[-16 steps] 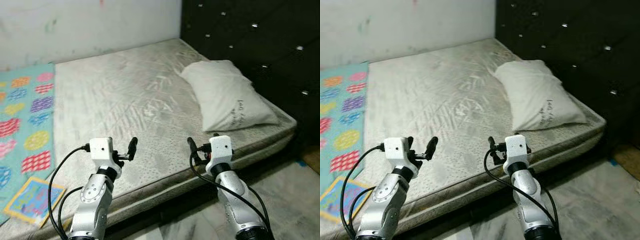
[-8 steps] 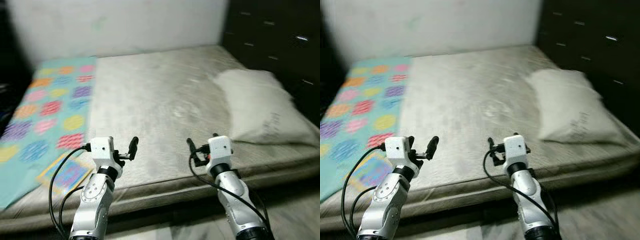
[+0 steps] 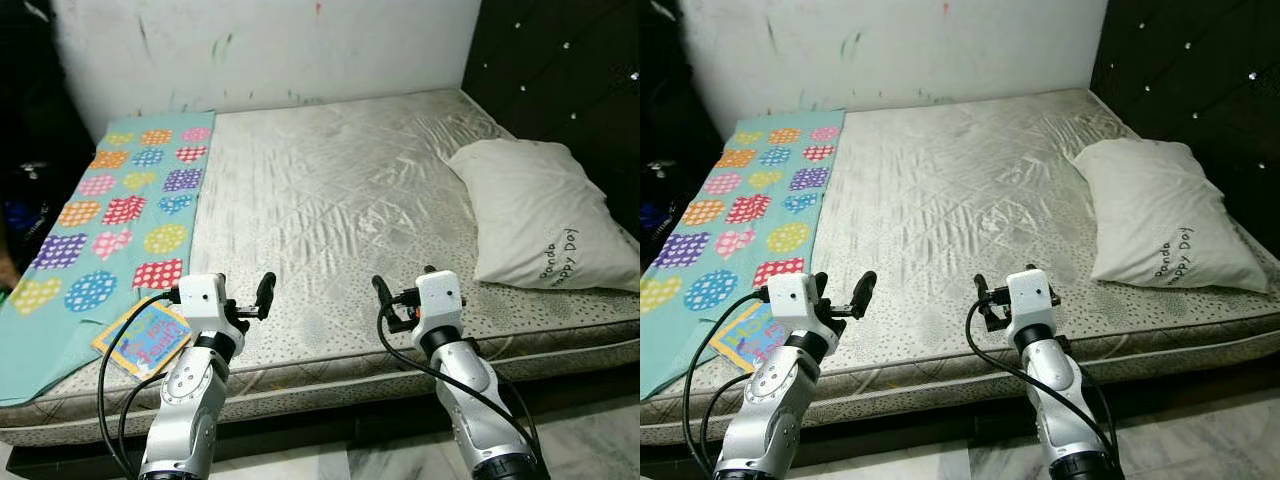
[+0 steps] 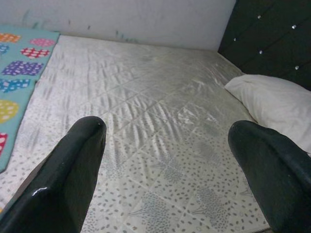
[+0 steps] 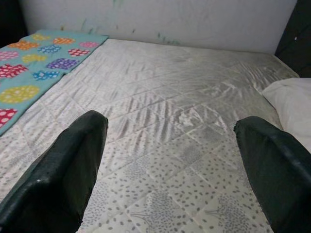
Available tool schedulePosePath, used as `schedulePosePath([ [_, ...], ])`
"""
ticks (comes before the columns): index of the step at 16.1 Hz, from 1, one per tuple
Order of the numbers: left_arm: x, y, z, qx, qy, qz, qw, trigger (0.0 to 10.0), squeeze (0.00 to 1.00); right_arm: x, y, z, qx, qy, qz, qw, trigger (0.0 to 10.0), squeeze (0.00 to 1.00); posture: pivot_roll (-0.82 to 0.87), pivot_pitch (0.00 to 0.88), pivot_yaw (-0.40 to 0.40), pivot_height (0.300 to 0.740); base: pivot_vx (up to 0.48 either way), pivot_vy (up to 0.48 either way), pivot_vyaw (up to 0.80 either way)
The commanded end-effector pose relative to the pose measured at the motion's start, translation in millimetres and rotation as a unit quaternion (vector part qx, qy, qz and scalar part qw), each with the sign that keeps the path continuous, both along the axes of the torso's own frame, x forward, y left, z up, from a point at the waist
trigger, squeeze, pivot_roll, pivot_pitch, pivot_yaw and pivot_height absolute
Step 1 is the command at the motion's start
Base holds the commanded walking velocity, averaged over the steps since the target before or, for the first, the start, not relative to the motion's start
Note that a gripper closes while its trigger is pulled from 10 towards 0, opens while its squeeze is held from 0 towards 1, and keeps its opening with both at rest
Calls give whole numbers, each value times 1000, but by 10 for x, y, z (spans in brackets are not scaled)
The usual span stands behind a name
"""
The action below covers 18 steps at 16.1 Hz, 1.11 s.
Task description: Clean up the room
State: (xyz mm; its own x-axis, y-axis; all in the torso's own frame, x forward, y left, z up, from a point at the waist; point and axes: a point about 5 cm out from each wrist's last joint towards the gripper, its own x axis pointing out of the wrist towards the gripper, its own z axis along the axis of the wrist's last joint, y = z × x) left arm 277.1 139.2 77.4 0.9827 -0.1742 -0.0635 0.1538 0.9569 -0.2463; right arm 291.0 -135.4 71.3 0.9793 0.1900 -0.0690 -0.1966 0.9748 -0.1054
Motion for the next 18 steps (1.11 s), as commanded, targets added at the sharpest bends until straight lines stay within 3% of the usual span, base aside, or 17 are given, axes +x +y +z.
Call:
schedulePosePath([
  [1, 16, 27, 1, 6, 5, 1, 1000, 10000, 0, 19, 21, 44, 7, -6, 0, 1000, 10000, 0, -110, 0, 55, 740, 0, 416, 0],
  [6, 18, 22, -2, 6, 5, 0, 1000, 10000, 0, 22, 20, 46, 7, -6, 1, 1000, 10000, 0, -109, 0, 53, 740, 0, 406, 0],
  [14, 30, 4, 11, 12, -3, -5, 1000, 10000, 0, 34, 31, 46, 1, -8, 7, 1000, 10000, 0, -110, 0, 50, 740, 0, 0, 0],
  [18, 36, -7, 4, 14, 0, -6, 1000, 10000, 0, 31, 40, 56, -2, -12, 12, 1000, 10000, 0, -112, 0, 49, 740, 0, -64, 747],
])
